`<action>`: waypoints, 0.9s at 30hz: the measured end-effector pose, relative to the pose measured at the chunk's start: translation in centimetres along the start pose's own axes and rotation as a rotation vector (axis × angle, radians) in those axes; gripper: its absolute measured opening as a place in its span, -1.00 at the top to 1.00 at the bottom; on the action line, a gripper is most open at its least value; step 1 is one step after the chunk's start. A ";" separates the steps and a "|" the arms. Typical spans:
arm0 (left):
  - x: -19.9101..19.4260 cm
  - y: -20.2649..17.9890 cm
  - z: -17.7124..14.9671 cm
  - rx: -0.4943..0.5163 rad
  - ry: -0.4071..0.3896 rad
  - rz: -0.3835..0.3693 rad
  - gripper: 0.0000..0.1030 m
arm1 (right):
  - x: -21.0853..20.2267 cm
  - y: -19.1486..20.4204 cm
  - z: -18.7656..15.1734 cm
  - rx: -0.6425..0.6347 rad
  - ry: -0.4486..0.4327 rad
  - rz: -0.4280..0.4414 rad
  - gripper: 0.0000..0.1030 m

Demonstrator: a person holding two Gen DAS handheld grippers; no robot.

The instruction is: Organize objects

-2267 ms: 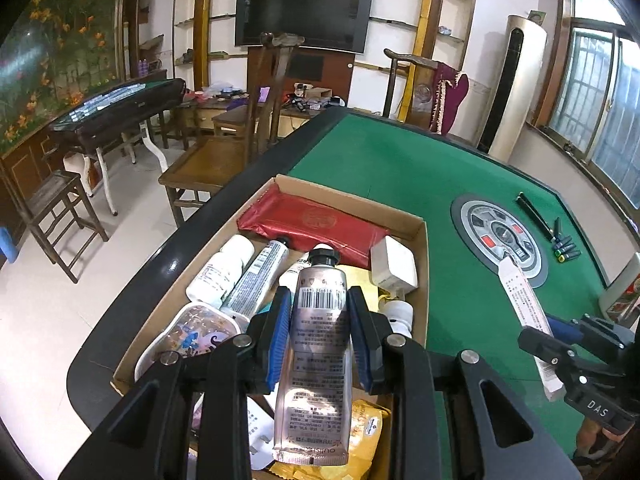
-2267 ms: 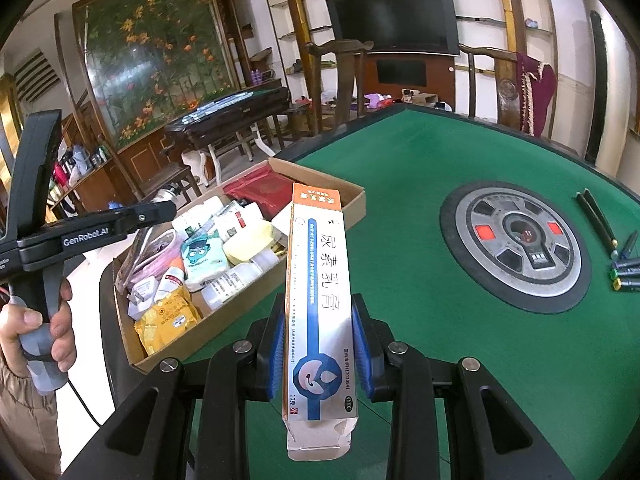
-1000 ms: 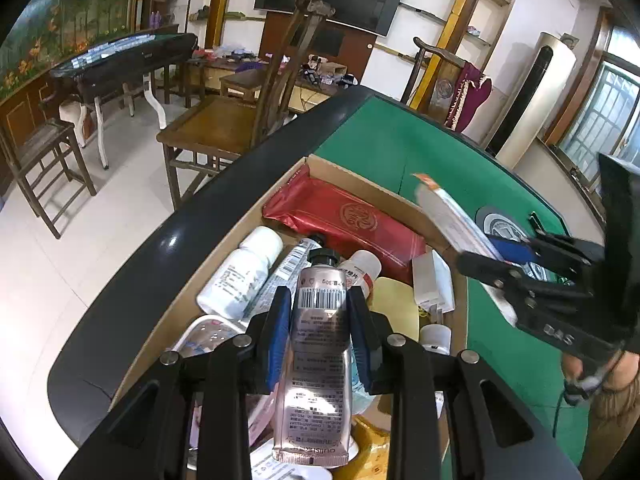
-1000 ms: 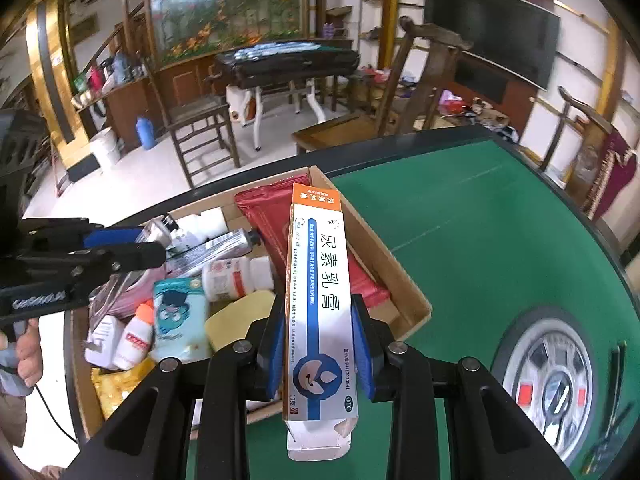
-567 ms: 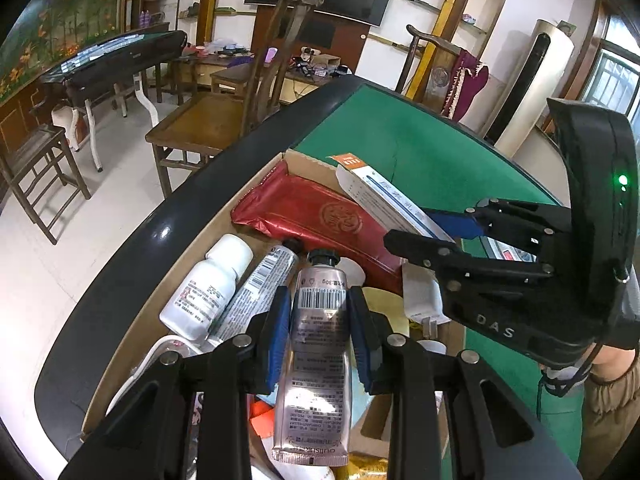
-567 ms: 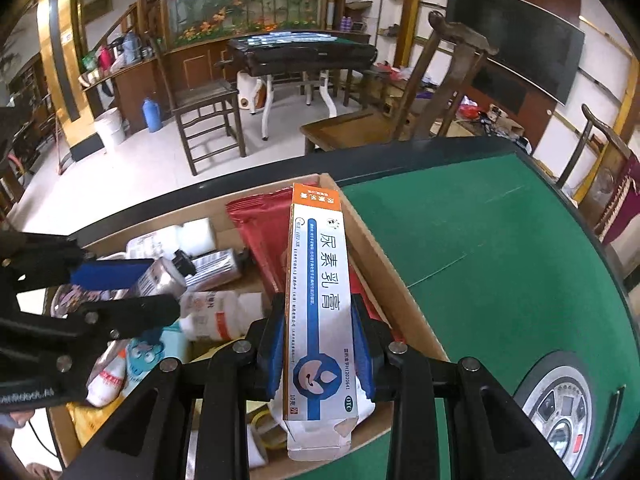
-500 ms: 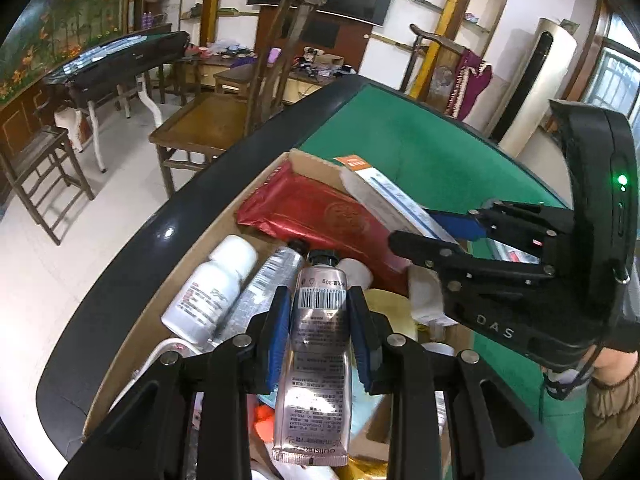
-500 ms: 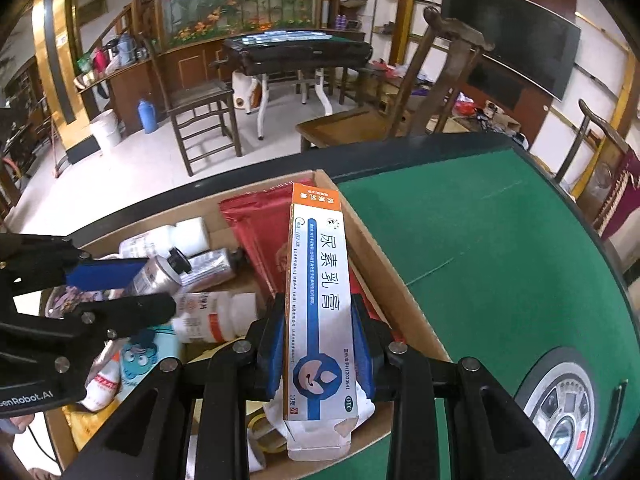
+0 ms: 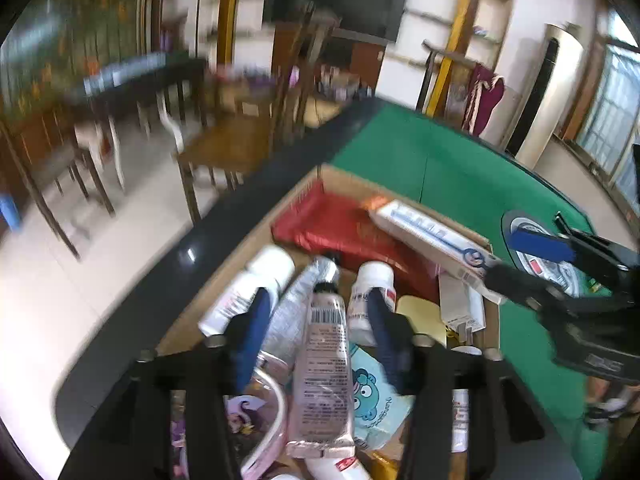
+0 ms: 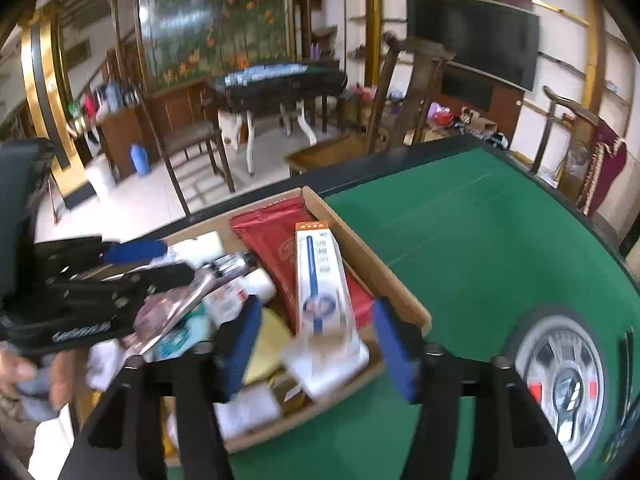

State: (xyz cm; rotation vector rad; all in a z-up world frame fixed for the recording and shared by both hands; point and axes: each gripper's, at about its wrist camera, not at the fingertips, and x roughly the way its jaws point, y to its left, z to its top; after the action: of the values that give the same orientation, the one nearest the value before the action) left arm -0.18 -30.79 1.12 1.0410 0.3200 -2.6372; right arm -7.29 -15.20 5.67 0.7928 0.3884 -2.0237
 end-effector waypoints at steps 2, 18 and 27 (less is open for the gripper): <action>-1.6 -0.8 -0.5 0.047 -0.078 0.041 -0.54 | -1.8 0.2 -1.5 0.031 -0.025 0.005 -0.71; -10.7 -1.8 -4.7 0.130 -0.241 0.427 -0.75 | -9.4 3.4 -8.4 0.176 -0.128 -0.026 -1.00; -13.6 0.3 -6.1 0.045 -0.227 0.371 -0.76 | -9.6 5.7 -8.7 0.142 -0.113 0.012 -1.00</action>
State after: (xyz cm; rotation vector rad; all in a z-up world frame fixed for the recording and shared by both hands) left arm 13.27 -26.76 6.19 0.7197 0.0132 -2.3989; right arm 4.59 -7.48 5.82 0.7606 0.1772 -2.0913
